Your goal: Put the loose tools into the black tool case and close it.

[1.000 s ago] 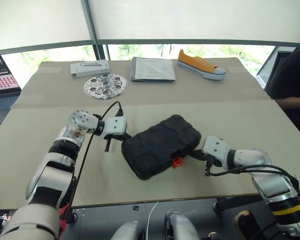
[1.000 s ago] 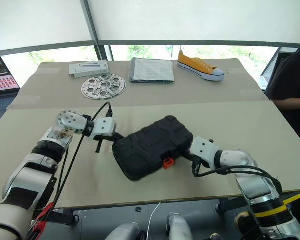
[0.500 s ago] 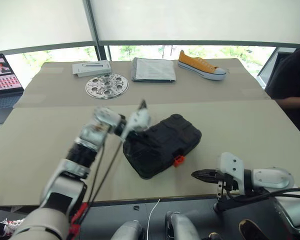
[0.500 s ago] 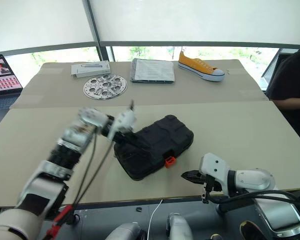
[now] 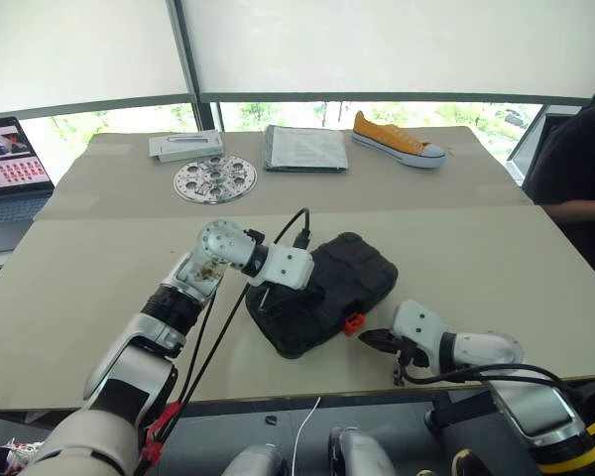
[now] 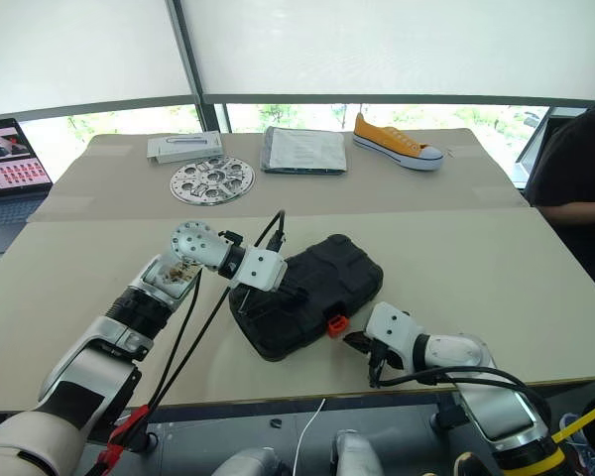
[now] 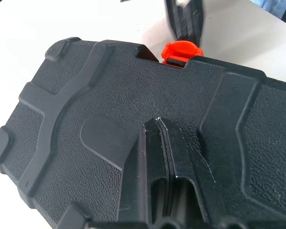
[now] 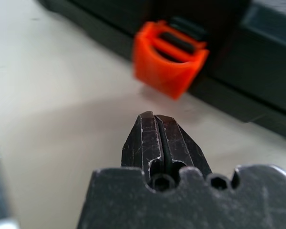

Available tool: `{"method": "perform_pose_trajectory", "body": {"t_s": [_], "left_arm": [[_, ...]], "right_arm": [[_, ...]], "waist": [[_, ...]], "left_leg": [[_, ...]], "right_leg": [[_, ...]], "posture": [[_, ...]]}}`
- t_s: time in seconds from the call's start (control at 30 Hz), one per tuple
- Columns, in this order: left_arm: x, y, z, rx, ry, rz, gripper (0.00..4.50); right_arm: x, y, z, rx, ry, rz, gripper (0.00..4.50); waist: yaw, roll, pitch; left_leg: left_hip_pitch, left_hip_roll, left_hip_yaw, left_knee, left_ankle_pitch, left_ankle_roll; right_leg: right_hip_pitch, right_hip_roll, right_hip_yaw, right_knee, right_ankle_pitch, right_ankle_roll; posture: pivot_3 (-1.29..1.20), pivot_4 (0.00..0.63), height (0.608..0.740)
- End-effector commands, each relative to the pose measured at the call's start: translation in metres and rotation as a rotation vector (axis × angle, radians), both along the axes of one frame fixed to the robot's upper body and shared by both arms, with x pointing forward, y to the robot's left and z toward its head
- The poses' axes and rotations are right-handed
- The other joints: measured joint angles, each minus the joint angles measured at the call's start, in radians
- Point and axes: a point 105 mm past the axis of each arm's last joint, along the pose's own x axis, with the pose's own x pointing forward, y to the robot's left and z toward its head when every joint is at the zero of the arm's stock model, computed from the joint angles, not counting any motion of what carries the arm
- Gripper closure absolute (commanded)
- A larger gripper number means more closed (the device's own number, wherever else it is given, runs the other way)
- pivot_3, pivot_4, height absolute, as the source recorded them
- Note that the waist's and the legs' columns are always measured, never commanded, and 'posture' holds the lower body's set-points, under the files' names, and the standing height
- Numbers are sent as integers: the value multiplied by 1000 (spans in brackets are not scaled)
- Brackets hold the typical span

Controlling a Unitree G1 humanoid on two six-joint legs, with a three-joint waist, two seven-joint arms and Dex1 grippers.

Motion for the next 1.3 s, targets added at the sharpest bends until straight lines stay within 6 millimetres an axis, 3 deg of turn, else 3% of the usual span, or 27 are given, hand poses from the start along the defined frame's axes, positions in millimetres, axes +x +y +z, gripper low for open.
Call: {"method": "perform_pose_trajectory", "body": {"t_s": [0.03,0.1,0.33,0.53,0.67,0.73,0.77,0.87,1.0,1.13,1.23,1.3], "left_arm": [[-1,13,-37,128,94,46,4461],[1,13,-37,122,90,54,4461],[4,13,-36,115,85,61,4461],[9,10,-37,107,80,78,4461],[14,24,-30,50,128,161,4461],[16,32,-22,-6,182,219,4500],[17,38,-17,-34,202,251,4230],[10,80,0,-124,307,374,3415],[-35,148,16,-152,440,508,1968],[-86,194,25,-96,530,648,485],[-101,200,28,-114,556,703,485],[-99,197,31,-174,543,732,485]], "right_arm": [[5,18,36,131,-89,40,4500],[4,26,55,204,-118,60,4500],[-3,30,85,327,-106,69,4500],[-2,23,71,245,-68,51,4500],[-10,4,77,228,-47,36,4500],[-16,-6,83,224,-39,44,3908],[-18,-12,86,218,-23,42,3687],[-29,-40,100,169,10,66,2768],[-44,-74,119,123,99,111,1383],[-49,-97,126,81,158,134,56],[-44,-105,128,74,148,134,56],[-39,-106,129,84,157,145,56]], "waist": [[0,0,0],[-1,0,0],[-10,0,0],[6,-1,-5],[7,0,-6],[2,0,-6],[-4,0,-6],[-16,0,-6],[-35,1,-4],[-30,2,2],[-3,4,7],[11,5,9]], "left_leg": [[0,0,0,0,0,0],[0,0,0,0,0,0],[-1,1,1,-1,0,0],[1,1,0,-2,0,0],[0,-1,0,-2,0,1],[0,-1,0,-2,0,1],[0,-1,0,-2,0,1],[0,1,0,-4,0,1],[2,3,0,-8,-1,0],[4,4,0,-10,-5,1],[5,4,1,-10,-6,2],[5,2,1,-10,-9,-2]], "right_leg": [[0,0,0,0,0,0],[0,0,0,0,0,0],[-3,2,2,1,0,-1],[0,2,1,0,0,0],[-1,0,1,-1,0,0],[-2,0,1,-1,0,0],[-2,1,2,-1,0,0],[-3,2,2,-1,-1,0],[-6,8,7,-1,-2,-2],[-6,14,14,-2,-2,-3],[-4,13,14,-3,-2,-2],[-3,10,13,-3,-3,-1]], "posture": [[0,150,740],[0,150,740],[0,150,740],[0,150,740],[0,150,740],[0,150,740],[0,150,740],[0,150,740],[0,150,740],[0,150,740],[0,150,740],[0,150,740]]}}
